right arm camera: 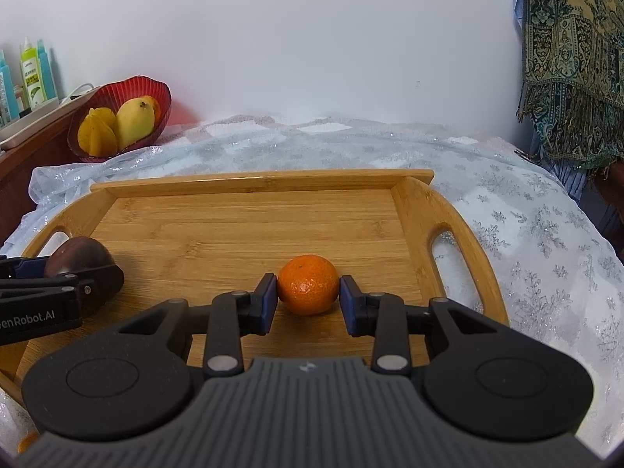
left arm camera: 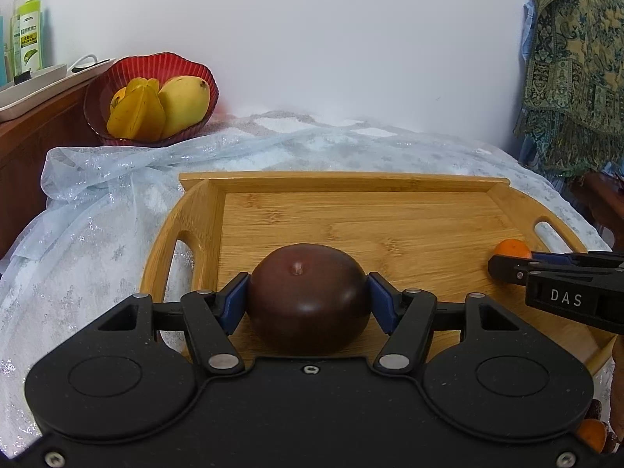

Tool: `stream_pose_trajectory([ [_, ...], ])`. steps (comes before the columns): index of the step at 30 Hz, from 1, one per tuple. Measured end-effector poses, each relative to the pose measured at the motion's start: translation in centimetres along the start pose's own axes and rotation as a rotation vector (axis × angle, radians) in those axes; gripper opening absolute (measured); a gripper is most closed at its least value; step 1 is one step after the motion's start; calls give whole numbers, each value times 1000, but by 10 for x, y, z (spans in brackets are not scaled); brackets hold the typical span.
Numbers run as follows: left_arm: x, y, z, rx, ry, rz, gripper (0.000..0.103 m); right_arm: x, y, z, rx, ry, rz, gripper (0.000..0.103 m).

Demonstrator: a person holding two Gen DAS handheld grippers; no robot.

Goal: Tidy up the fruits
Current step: 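Carry both fruits onto the bamboo tray and open both tools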

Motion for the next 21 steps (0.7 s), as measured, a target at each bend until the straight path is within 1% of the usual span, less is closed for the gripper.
stream_pose_trajectory([
  [21,0,-1,1,6,3,-1,64,0,-2,-4,-30,-7,3,43],
])
Point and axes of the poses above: each gripper's, at about its wrist camera, not at the fingertips, and x roughly the way its jaws point, z to its right, y to its top, the point moved 5 cm from there along x, roughly the way its jaws point, and after that the axes turned 1 degree about -y, right-handed, at the moved point
